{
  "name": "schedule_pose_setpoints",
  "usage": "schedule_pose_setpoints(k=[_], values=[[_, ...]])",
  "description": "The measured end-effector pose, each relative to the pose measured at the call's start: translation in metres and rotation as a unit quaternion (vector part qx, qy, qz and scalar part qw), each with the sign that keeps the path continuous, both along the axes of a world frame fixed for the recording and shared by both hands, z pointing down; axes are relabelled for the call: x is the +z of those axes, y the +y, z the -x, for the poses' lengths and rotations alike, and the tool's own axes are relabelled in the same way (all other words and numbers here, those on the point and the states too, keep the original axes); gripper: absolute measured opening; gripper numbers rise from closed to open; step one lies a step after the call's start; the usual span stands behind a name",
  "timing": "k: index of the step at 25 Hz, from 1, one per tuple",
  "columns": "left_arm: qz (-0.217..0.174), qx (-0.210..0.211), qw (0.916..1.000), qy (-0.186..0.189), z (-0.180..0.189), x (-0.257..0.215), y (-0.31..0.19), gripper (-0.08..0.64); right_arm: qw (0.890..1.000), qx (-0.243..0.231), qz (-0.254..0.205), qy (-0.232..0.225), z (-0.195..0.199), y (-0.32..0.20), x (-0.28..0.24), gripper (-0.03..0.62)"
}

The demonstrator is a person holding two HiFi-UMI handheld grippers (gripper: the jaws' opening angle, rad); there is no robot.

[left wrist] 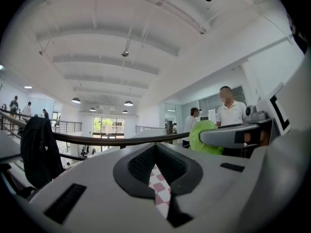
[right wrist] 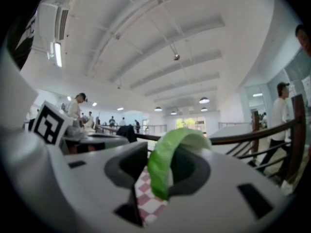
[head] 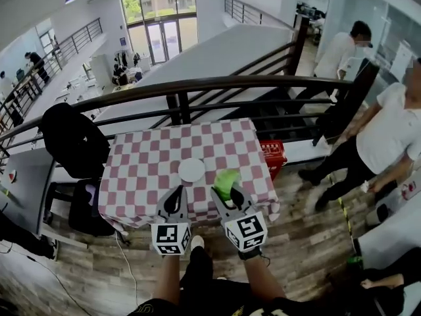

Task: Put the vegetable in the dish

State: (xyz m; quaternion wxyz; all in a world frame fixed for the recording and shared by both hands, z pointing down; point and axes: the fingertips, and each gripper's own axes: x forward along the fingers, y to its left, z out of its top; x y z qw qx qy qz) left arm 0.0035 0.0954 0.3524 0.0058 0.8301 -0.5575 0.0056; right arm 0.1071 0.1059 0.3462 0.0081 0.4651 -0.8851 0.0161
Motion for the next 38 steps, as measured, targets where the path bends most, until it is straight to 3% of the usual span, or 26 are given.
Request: schedule_pose_setpoints(k=[7, 17, 20, 23, 30, 38], values=[[0.007, 0.019, 0.9996, 0.022, -0.006, 0.011, -0.100, 0.020, 1.000, 0.013, 0.024, 0.009, -0.002, -0.090, 0.015, 0.138], [0.009, 0.051, 0.9971, 0.055, 0.040, -0.001, -0.212, 0.020, 0.998, 0.030, 0.041, 0.028, 0.055, -0.179, 0.010, 0.138], [0.010, 0.067, 0.9948, 0.076, 0.048, -0.003, -0.228, 0.019, 0.999, 0.027, 0.044, 0.011, 0.072, -0.204, 0.014, 0.138], [0.005, 0.077, 0.9944, 0.073, 0.059, 0.003, -0.240, 0.020, 0.998, 0.025, 0.050, 0.003, 0.091, -0.222, 0.026, 0.138], [0.051, 0.050, 0.9936, 0.088, 0.098, 0.043, -0.266, 0.020, 0.992, -0.002, 0.128, -0.007, 0.127, -0.242, 0.079, 0.138], [0.094, 0.015, 0.9912, 0.092, 0.131, 0.087, -0.277, 0.020, 0.985, -0.020, 0.169, -0.007, 0.145, -0.259, 0.118, 0.138]])
